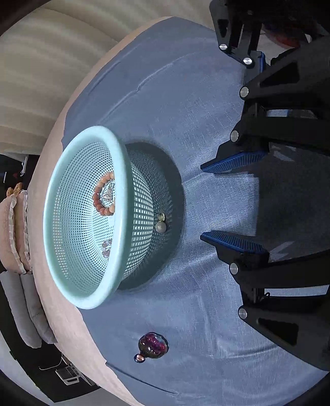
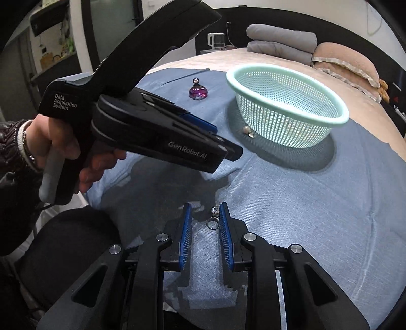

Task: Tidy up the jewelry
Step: 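Grasp a silver charm with the right tool while the left tool grasps the pearl earring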

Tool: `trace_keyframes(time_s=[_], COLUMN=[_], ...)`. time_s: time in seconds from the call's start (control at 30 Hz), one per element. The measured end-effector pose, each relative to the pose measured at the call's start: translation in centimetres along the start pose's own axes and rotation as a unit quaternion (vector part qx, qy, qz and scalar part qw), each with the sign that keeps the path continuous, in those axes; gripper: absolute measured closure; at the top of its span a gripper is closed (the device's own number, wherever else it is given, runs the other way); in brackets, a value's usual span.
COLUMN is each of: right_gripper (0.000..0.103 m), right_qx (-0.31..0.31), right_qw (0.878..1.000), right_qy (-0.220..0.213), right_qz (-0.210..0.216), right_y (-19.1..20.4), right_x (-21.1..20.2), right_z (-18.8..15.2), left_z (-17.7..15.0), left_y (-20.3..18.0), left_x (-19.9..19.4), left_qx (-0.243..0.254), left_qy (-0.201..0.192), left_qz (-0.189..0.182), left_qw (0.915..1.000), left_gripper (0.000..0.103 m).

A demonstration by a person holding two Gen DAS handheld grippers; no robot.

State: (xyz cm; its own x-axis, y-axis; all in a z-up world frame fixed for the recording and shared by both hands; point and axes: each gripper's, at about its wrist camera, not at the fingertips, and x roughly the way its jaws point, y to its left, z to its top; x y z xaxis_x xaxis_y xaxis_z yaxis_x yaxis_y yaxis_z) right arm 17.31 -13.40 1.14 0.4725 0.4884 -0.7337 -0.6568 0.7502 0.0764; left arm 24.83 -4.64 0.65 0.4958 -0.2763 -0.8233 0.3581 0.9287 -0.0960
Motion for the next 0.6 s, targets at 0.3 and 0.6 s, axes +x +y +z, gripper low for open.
trace_keyframes(time_s=[0.3, 0.6], right_gripper=[0.081, 0.096], right_qx=[-0.016, -0.018], right_qw=[1.0, 1.0], right_qy=[0.003, -0.004], right_qz=[0.003, 0.009], right_y=[0.0, 0.4], right_x=[1.9, 1.1], right_z=[-1.2, -2.2], left_z=[1.8, 2.0], left_y=[1.3, 0.7], left_x=[3.0, 4.2], left_qx=[-0.042, -0.005], left_qy=[-0.023, -0.044], left_qz=[-0.015, 0.012], left_qw=[0.9988, 0.9989], left_gripper=[0.054, 0.082])
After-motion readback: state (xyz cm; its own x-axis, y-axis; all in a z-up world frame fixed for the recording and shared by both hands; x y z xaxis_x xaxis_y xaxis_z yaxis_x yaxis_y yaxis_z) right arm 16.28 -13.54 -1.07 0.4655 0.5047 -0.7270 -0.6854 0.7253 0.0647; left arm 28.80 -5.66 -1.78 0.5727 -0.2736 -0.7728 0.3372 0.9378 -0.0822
